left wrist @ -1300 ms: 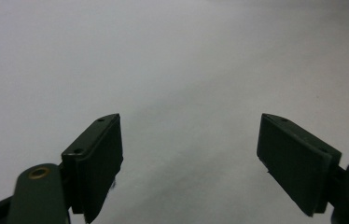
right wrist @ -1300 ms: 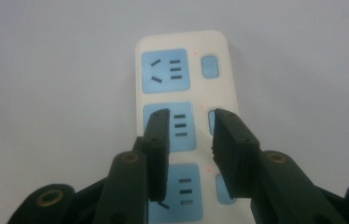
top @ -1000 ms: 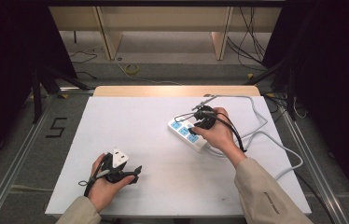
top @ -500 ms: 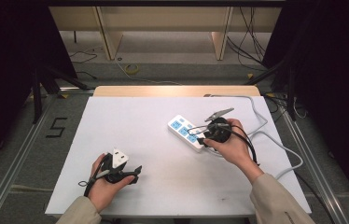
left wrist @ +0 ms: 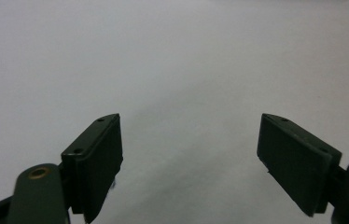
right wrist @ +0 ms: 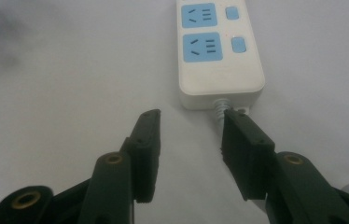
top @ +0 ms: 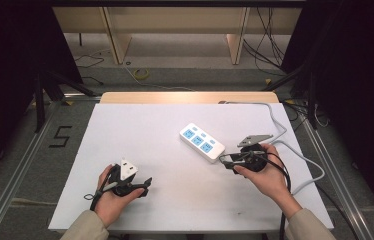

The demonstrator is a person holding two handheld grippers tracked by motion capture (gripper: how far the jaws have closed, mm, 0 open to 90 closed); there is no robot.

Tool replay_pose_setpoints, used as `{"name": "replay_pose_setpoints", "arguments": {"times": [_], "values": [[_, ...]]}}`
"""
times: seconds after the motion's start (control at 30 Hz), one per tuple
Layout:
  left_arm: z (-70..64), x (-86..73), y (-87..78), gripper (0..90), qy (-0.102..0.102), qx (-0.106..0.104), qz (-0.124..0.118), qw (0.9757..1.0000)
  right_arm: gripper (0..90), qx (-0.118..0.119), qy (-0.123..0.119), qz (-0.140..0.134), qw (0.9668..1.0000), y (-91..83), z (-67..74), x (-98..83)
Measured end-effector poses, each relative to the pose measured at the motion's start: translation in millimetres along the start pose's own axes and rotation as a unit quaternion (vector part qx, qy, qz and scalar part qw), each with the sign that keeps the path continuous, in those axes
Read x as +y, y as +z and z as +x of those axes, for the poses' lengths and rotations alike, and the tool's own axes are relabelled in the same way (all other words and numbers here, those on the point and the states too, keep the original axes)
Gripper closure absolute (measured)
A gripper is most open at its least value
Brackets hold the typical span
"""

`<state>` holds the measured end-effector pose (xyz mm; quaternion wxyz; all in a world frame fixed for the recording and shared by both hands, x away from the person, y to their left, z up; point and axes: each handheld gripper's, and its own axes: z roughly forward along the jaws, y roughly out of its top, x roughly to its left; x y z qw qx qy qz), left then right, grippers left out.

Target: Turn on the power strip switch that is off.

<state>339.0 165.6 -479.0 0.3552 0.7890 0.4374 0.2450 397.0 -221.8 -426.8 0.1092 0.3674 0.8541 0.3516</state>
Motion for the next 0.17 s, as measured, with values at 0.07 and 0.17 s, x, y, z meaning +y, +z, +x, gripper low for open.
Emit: {"name": "replay_pose_setpoints", "arguments": {"times": [0.07,0.17], "values": [[0.3,-0.1,0.1,22.1,0.0,0.001,-0.001,1.0,57.7,0.001,0.0,-0.005,1.0,-1.7,1.3,-3.6],[1.2,-0.2,0.8,21.8,0.0,0.002,-0.006,1.0,57.7,-0.001,-0.002,-0.01,0.9999,-3.7,3.4,-7.5]]}}
